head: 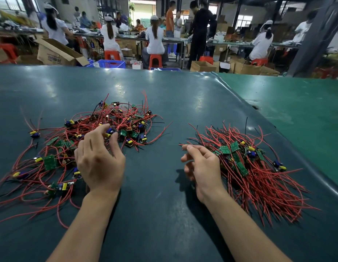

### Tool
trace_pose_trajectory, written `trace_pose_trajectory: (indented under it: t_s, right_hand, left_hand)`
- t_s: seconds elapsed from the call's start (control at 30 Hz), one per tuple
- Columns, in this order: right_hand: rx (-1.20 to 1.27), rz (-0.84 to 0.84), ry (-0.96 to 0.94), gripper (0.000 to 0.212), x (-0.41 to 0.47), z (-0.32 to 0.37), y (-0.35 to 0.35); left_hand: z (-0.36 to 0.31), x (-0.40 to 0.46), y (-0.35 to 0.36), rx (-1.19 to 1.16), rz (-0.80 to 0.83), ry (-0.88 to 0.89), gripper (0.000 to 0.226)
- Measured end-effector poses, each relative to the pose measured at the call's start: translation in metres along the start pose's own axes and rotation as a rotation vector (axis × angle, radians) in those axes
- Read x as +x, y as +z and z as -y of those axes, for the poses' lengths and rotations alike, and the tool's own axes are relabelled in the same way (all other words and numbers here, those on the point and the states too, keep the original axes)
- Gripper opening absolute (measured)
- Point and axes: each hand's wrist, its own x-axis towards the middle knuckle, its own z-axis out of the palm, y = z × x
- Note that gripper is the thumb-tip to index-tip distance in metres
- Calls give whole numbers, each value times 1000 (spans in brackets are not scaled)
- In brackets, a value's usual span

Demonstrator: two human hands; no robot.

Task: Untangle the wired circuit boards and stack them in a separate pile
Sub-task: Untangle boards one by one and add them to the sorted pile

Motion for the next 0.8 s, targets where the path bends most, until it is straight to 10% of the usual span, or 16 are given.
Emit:
trace_pose_trajectory:
  t_s: [0.43,0.63,0.8]
  right_hand:
    - [120,302,-7,10,-10,0,11]
    - [119,189,-76,7,-4,4,6]
    - [16,249,-119,12,-3,-2,6]
  left_hand:
    - [-38,-29,6,-591,423,470,25]
    - [-43,-29,6,-704,393,44,13]
    - [-46,-28,4,-945,820,-354,19]
